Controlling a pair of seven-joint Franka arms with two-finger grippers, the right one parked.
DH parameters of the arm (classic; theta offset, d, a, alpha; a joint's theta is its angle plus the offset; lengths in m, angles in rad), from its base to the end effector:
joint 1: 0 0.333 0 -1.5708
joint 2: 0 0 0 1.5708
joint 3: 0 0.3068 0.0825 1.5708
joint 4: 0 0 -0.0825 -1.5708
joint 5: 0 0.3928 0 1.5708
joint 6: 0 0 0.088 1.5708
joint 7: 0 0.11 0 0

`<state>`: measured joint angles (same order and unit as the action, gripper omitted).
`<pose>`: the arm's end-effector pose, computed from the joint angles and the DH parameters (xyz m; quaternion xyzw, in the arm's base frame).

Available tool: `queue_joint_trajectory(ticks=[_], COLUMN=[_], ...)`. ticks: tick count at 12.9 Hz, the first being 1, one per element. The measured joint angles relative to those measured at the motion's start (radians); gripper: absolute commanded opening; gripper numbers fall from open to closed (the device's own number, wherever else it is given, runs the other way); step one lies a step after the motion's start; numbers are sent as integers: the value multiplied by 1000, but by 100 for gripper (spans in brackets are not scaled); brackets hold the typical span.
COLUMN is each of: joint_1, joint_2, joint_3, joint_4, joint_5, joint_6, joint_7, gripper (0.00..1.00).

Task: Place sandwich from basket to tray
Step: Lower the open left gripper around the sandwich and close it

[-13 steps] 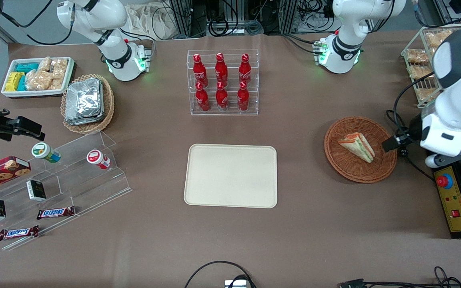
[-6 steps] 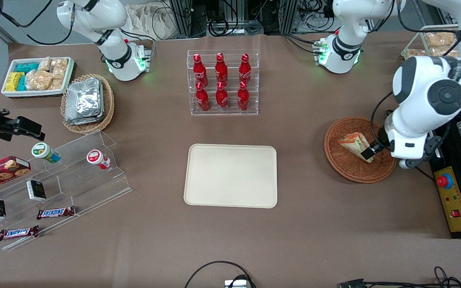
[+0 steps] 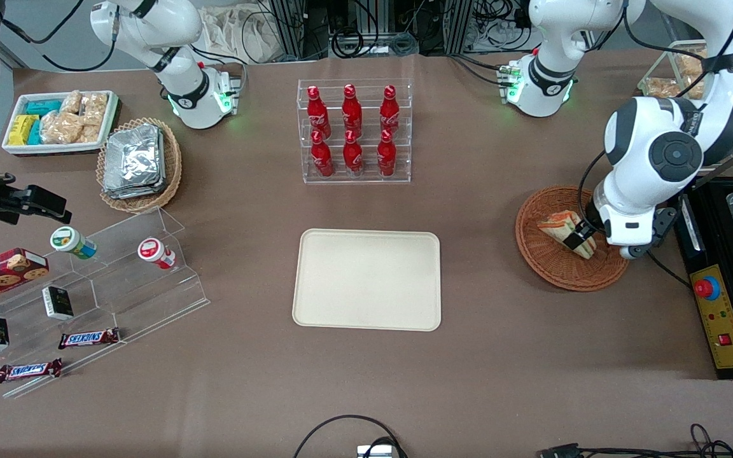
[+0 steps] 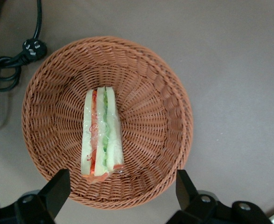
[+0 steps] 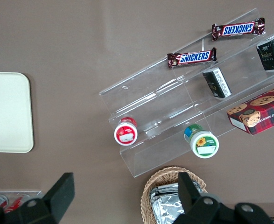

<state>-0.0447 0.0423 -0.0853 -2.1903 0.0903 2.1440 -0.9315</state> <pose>0.5300 -0.0652 0.3426 -0.9292 -0.3653 0.0203 0.0525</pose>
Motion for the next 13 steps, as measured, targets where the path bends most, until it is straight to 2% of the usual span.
queue_joint_trajectory(ticks=[3, 13], joint_1=[4, 33], joint_2=[-6, -6], joint_3=[3, 10], joint_4=[-47, -263], joint_5=[0, 0], joint_6=[37, 335], joint_7=[-6, -33], gripper=[100, 100])
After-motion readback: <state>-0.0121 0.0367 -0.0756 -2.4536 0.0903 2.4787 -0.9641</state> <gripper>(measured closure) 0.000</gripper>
